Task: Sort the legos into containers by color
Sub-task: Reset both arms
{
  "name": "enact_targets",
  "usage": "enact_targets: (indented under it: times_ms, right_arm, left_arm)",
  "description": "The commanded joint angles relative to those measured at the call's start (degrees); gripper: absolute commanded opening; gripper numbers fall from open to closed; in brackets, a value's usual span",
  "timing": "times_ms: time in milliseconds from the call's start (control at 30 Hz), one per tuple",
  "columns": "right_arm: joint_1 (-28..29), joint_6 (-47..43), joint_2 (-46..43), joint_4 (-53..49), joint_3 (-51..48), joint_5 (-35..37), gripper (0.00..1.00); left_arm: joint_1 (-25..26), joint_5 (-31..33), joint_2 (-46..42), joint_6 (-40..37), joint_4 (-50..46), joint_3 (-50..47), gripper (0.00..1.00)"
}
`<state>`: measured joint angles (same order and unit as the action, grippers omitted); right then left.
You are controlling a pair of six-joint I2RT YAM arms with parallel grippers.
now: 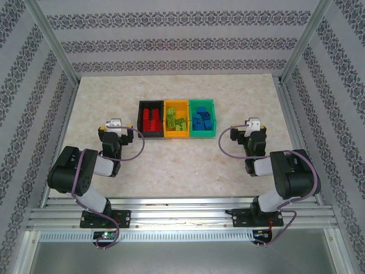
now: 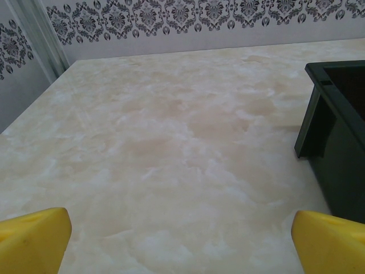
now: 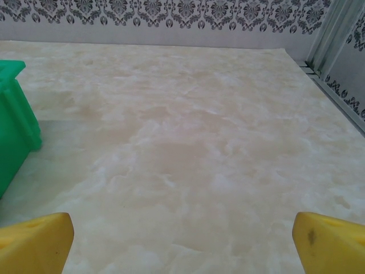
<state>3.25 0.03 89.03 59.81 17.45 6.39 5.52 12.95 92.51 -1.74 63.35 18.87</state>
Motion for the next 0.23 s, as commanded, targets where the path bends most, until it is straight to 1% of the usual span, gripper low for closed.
enact_targets:
  times_ms: [0,67,200]
  right_arm:
    - [-0.1,0.0,-0.7,-1.3,1.9,-1.5,0.98]
    - [-0.8,0.5,-0.8,-2.4,1.9,-3.3,0.98]
    - [-0.7,0.0,-0.9,-1.1,1.7,-4.0,0.98]
  left_arm:
    - [-0.5,0.4,-0.6,-0.3,0.0,-0.5,0.99]
    - [-0.4,0.4,-0.6,-0.2,0.0,-0.5,0.99]
    - [-0.4,0.1,-0.5,-0.3,0.5,-0.9,0.99]
